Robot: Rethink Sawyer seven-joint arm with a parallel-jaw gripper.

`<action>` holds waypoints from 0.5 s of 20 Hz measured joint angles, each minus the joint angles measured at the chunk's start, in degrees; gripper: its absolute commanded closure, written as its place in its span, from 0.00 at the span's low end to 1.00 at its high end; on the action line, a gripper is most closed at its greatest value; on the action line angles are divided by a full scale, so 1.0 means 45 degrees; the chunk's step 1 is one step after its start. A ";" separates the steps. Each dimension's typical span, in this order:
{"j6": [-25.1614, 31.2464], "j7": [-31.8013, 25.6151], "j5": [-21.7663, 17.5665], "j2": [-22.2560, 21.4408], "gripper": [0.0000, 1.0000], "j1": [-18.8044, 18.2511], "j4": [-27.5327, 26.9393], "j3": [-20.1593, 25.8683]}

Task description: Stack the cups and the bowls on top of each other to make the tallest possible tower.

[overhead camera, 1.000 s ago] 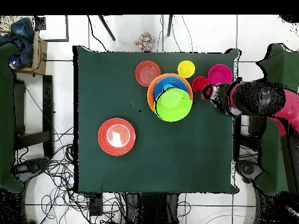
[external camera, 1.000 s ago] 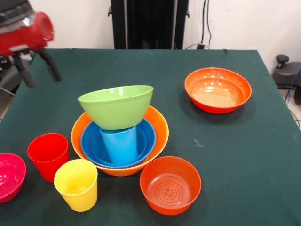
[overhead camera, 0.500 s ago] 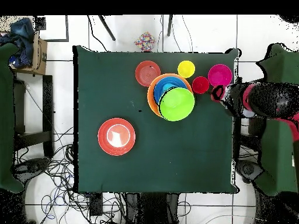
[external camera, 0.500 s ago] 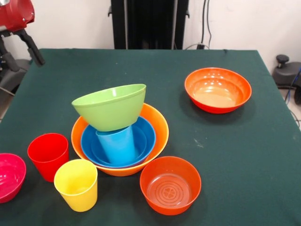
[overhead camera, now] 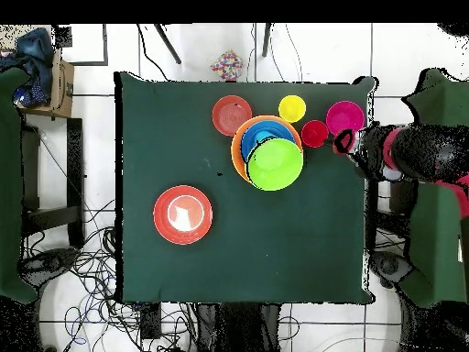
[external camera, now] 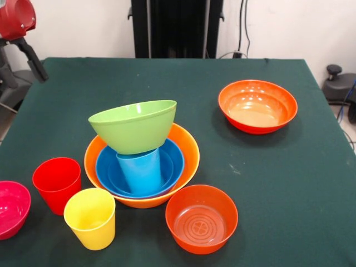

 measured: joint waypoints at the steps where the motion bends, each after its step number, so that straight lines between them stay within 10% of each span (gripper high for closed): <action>1: -0.0005 0.0000 -0.0048 0.0033 0.00 0.0000 -0.0031 0.0002; 10: -0.0923 0.0000 -0.1062 0.0610 0.00 -0.0001 -0.0076 -0.0013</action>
